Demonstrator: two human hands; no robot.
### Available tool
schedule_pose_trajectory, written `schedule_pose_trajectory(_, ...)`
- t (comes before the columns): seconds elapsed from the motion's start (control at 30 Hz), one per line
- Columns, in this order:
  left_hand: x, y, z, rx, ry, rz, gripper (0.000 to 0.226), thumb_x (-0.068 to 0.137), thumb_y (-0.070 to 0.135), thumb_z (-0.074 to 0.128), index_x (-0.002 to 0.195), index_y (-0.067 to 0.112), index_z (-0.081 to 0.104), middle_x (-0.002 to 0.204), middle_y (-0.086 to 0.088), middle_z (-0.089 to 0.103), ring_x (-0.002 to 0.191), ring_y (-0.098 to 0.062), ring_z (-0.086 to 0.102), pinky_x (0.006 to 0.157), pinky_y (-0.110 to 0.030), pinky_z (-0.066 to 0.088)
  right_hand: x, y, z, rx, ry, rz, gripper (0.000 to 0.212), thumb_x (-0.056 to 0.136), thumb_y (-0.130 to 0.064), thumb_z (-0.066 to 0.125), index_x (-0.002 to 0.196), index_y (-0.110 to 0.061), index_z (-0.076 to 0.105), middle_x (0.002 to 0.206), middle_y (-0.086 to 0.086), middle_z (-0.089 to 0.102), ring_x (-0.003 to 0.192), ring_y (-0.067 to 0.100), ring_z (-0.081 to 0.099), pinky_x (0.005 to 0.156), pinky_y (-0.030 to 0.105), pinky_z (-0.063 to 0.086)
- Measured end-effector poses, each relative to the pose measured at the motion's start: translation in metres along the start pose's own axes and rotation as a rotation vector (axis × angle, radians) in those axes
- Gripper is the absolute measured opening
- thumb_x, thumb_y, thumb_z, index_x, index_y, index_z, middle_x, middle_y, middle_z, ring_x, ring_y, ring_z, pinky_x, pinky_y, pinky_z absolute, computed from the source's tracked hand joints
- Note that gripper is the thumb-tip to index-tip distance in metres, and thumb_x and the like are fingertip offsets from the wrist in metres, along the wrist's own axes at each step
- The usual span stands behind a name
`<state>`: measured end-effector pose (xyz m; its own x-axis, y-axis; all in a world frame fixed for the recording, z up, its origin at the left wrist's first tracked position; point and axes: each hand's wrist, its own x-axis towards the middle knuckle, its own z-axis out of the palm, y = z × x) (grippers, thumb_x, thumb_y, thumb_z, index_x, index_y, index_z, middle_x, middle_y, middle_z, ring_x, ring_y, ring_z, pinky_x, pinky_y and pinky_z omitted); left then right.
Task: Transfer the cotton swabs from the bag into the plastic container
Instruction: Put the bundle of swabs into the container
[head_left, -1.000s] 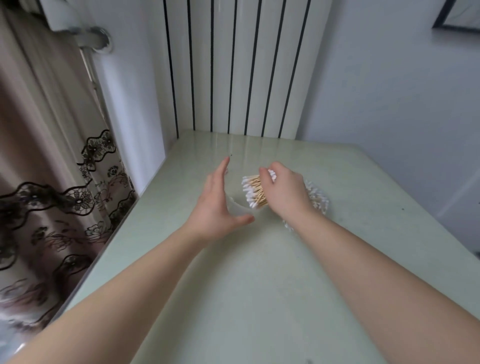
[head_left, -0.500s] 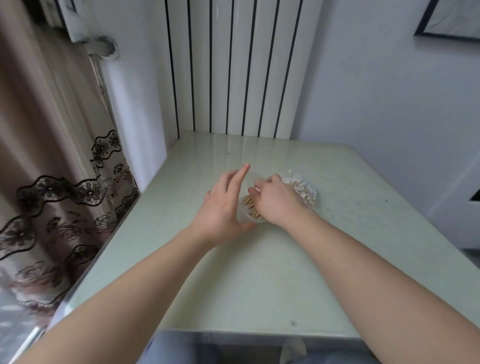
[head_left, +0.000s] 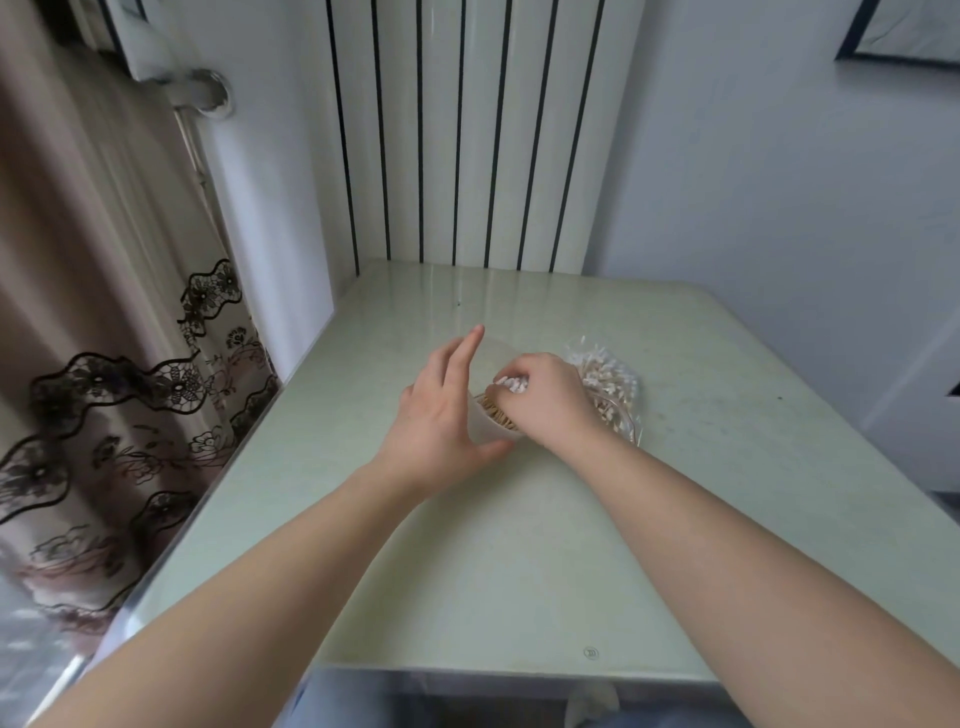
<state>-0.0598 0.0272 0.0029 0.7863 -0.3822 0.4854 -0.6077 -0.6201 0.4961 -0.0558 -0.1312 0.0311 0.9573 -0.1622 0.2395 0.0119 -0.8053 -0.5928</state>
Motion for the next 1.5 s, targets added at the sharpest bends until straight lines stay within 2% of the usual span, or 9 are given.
schedule_pose_trajectory(0.2,0.002,-0.001,0.005,-0.062,0.014,0.006,0.122,0.069,0.045,0.084,0.157,0.04,-0.001,0.159,-0.001,0.023,0.147,-0.023,0.029,0.117,-0.049,0.033,0.008,0.001,0.005,0.002,0.049,0.102,0.007,0.084,-0.028,0.068,0.087,-0.026,0.074,0.099,0.002,0.072,0.094,0.022,0.066,0.082,0.03,0.053)
schedule_pose_trajectory(0.3,0.002,-0.004,0.007,-0.1,-0.007,0.004,0.125,0.071,0.039,0.087,0.16,0.031,0.0,0.161,-0.002,0.019,0.15,-0.021,0.023,0.122,-0.045,0.028,0.013,0.003,0.007,0.029,-0.158,0.108,0.023,0.088,-0.036,0.056,0.099,-0.03,0.074,0.122,0.004,0.065,0.114,0.021,0.06,0.093,0.032,0.049)
schedule_pose_trajectory(0.4,0.001,-0.006,0.009,-0.126,-0.011,0.002,0.125,0.073,0.039,0.086,0.161,0.029,-0.002,0.16,-0.002,0.016,0.151,-0.022,0.021,0.122,-0.045,0.026,0.011,-0.001,0.006,0.093,-0.237,0.086,0.033,0.09,-0.05,0.043,0.106,-0.036,0.069,0.142,0.006,0.045,0.146,0.019,0.032,0.112,0.039,0.034)
schedule_pose_trajectory(0.6,0.0,-0.011,0.013,-0.147,0.025,-0.013,0.123,0.074,0.046,0.083,0.161,0.021,-0.001,0.16,-0.01,0.017,0.153,-0.023,0.019,0.121,-0.051,0.027,-0.009,0.0,0.003,0.118,-0.267,-0.007,0.039,0.102,-0.052,0.033,0.136,-0.044,0.051,0.167,-0.005,0.006,0.154,0.017,0.002,0.123,0.044,0.009)
schedule_pose_trajectory(0.7,-0.002,-0.011,0.014,-0.153,0.063,0.014,0.116,0.074,0.056,0.074,0.16,0.025,0.002,0.159,-0.01,0.02,0.152,-0.024,0.02,0.119,-0.054,0.03,-0.006,0.001,0.006,0.15,-0.244,-0.003,0.04,0.104,-0.05,0.028,0.115,-0.035,0.063,0.155,0.001,0.03,0.147,0.022,0.024,0.121,0.042,0.019)
schedule_pose_trajectory(0.8,-0.001,-0.01,0.013,-0.163,0.059,0.023,0.113,0.073,0.059,0.073,0.158,0.035,0.001,0.158,-0.007,0.02,0.151,-0.023,0.022,0.118,-0.055,0.031,-0.001,-0.002,0.008,0.201,-0.14,0.029,0.041,0.104,-0.043,0.034,0.085,-0.024,0.066,0.121,0.0,0.047,0.111,0.015,0.054,0.109,0.037,0.036)
schedule_pose_trajectory(1.03,-0.001,-0.015,0.009,-0.164,0.021,0.023,0.113,0.073,0.06,0.069,0.158,0.035,-0.001,0.159,-0.008,0.019,0.152,-0.022,0.019,0.12,-0.052,0.029,0.006,-0.004,0.008,0.082,-0.248,0.059,0.052,0.092,-0.061,0.022,0.083,-0.03,0.063,0.121,0.002,0.044,0.116,0.024,0.052,0.108,0.043,0.038)
schedule_pose_trajectory(1.27,-0.005,-0.018,0.007,-0.168,-0.005,-0.043,0.123,0.075,0.045,0.081,0.16,0.022,-0.005,0.164,0.001,0.007,0.154,-0.013,0.009,0.124,-0.043,0.02,-0.007,0.016,0.003,0.384,0.017,-0.087,0.047,0.104,-0.045,0.024,0.121,-0.027,0.064,0.144,0.001,0.043,0.138,0.01,0.036,0.12,0.034,0.023)
schedule_pose_trajectory(1.5,-0.009,-0.026,0.007,-0.226,0.015,-0.109,0.124,0.077,0.048,0.083,0.16,0.023,-0.006,0.164,-0.001,0.01,0.154,-0.012,0.012,0.125,-0.037,0.02,-0.03,0.044,0.005,-0.004,-0.135,-0.426,0.08,0.096,-0.071,0.016,0.159,-0.022,0.02,0.168,-0.007,0.006,0.154,0.006,0.0,0.125,0.035,0.01)
